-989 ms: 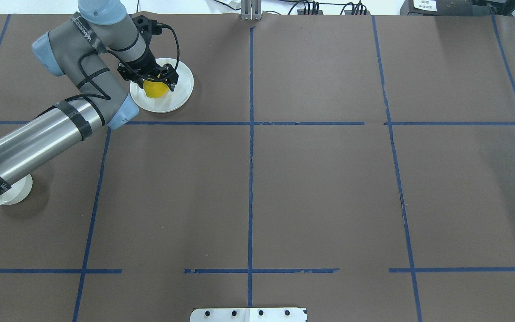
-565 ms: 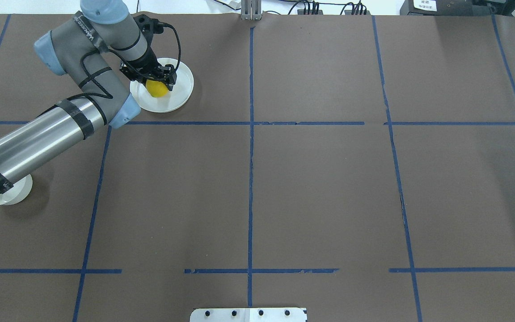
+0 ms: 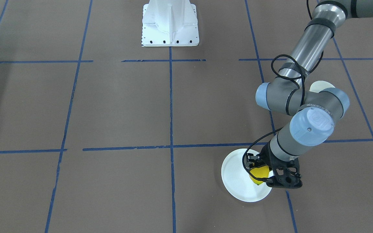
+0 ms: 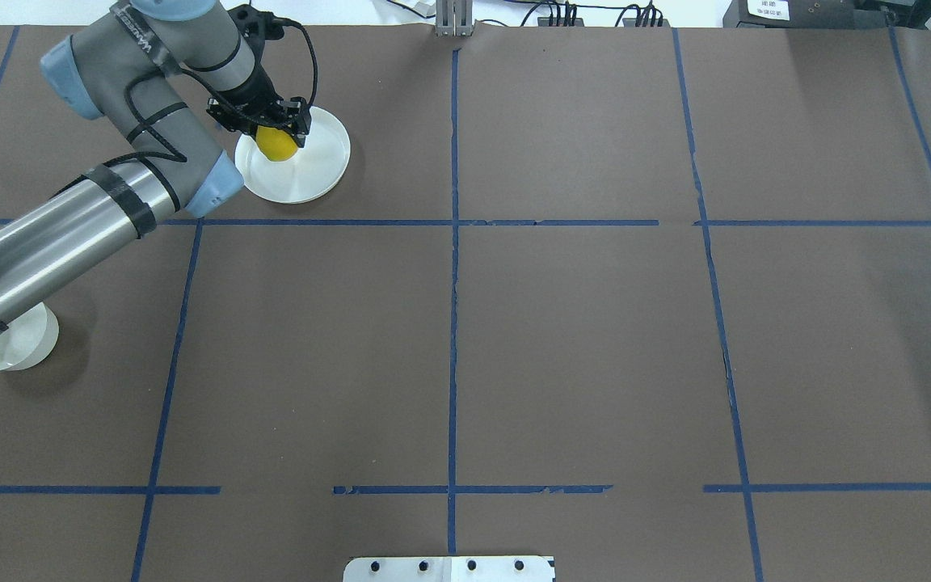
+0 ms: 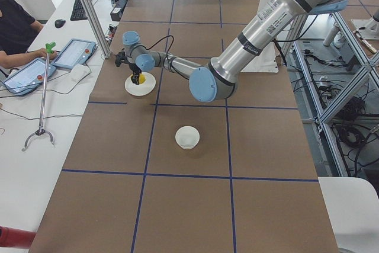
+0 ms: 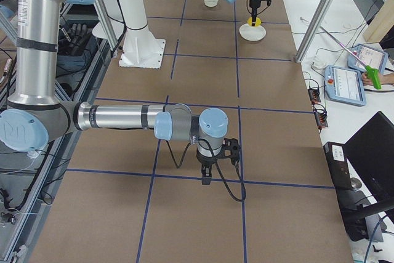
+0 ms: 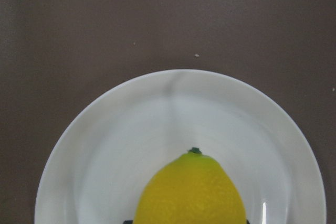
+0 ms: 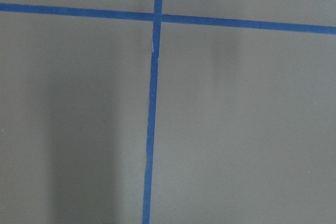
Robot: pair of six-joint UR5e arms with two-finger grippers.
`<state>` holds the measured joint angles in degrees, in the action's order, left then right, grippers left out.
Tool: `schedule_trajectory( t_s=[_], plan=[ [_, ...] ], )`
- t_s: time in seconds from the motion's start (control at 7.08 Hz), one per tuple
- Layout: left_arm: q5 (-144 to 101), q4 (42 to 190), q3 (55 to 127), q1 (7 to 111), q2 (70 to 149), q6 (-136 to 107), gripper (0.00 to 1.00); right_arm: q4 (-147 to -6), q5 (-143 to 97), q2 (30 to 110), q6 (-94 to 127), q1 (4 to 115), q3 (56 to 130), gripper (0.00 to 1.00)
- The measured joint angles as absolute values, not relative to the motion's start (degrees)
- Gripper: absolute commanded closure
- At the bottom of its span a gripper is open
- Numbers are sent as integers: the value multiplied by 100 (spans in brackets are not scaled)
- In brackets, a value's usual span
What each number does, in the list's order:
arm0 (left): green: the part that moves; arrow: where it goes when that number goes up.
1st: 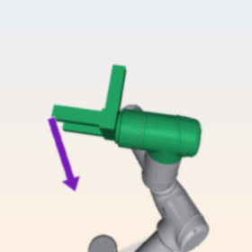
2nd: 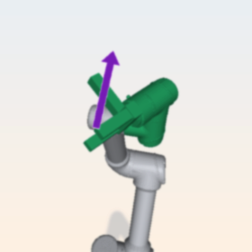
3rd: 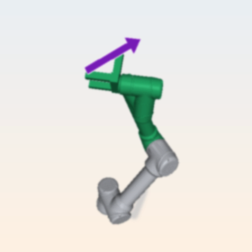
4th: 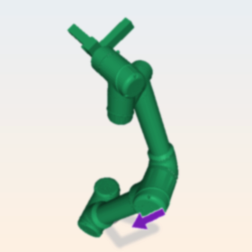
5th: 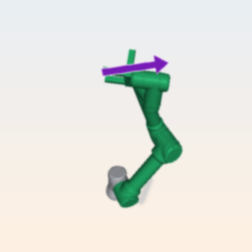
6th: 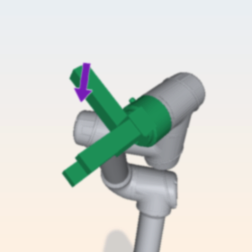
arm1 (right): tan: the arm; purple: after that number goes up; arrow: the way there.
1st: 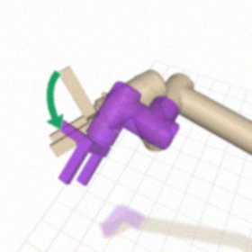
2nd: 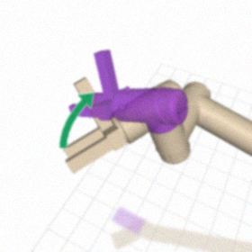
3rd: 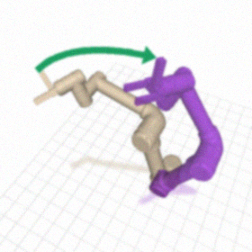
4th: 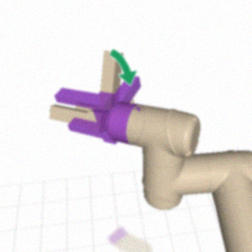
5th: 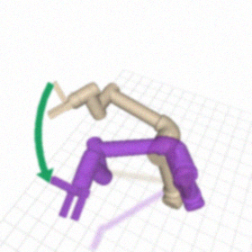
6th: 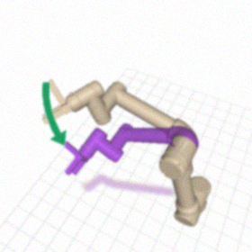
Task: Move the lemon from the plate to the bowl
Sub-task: 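Lift the lemon and carry it with the left gripper toward the white bowl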
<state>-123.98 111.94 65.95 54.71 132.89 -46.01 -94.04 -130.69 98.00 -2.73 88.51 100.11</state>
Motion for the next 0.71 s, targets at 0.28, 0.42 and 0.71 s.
schedule_trajectory(
  t_s=[0.28, 0.42, 0.71],
  plan=[
    [-12395, 10554, 8380, 5521, 12115, -4605, 100, -9404, -13069, 9800, -272, 8851, 10011, 0],
    [-12387, 10459, 9026, 5538, 11507, -4605, 100, -9404, -13068, 9800, -272, 8851, 10011, 0],
    [-12357, 10464, 10124, 5559, 10221, -4600, 100, -9404, -13062, 9800, -274, 8851, 10011, 0]
  ],
)
